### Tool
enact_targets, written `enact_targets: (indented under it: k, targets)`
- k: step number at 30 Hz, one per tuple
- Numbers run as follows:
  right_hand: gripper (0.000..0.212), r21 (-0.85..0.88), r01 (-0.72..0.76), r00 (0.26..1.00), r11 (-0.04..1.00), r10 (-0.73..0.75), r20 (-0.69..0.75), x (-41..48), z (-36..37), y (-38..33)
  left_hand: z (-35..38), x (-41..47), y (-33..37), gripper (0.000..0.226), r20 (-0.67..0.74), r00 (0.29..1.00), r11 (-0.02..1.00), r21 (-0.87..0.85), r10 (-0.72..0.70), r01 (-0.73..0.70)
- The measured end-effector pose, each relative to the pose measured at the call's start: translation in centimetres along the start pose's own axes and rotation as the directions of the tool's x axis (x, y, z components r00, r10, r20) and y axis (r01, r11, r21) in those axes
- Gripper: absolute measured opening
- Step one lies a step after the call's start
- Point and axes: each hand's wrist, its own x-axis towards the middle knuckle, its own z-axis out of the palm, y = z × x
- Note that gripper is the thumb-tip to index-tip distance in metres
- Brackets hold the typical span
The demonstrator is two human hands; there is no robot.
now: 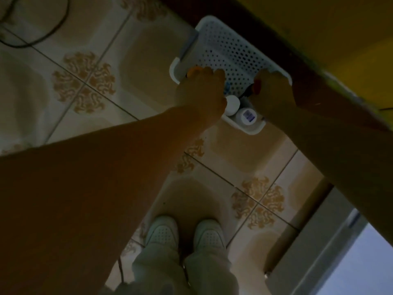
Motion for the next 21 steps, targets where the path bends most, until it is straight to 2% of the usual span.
enact_targets:
  k: [5, 10, 14, 18, 21]
  targets:
    - [0.038, -0.001, 0.011, 0.999, 1.000, -0.011, 0.033, -0.8, -1.1, -0.2, -1.1, -0.2, 0.5, 0.039, -0.048, 0.999, 1.000, -0.004, 0.014, -0.014]
    - [0.048, -0.042, 0.050, 0.997, 0.998, -0.047, 0.062, -3.6, -8.0, -2.6, -7.0, -3.0, 1.5, 0.047, -0.045, 0.999, 1.000, -0.009, 0.008, -0.008]
    - [0.045, -0.012, 0.125, 0.992, 0.992, -0.125, -0.020, -7.2, -18.1, -6.5, -16.5, -7.1, 2.2, 0.050, -0.068, 0.998, 1.000, -0.019, -0.004, 0.003]
    - [0.051, 0.010, 0.169, 0.979, 0.986, -0.167, -0.119, -12.1, -31.7, -11.8, -29.1, -11.8, 3.3, 0.036, -0.173, 0.985, 0.999, 0.034, 0.027, -0.021]
    - [0.051, -0.005, 0.191, 0.954, 0.982, -0.186, -0.237, -15.9, -42.3, -15.7, -39.5, -15.8, 4.7, 0.037, -0.269, 0.963, 0.995, 0.098, 0.027, -0.001]
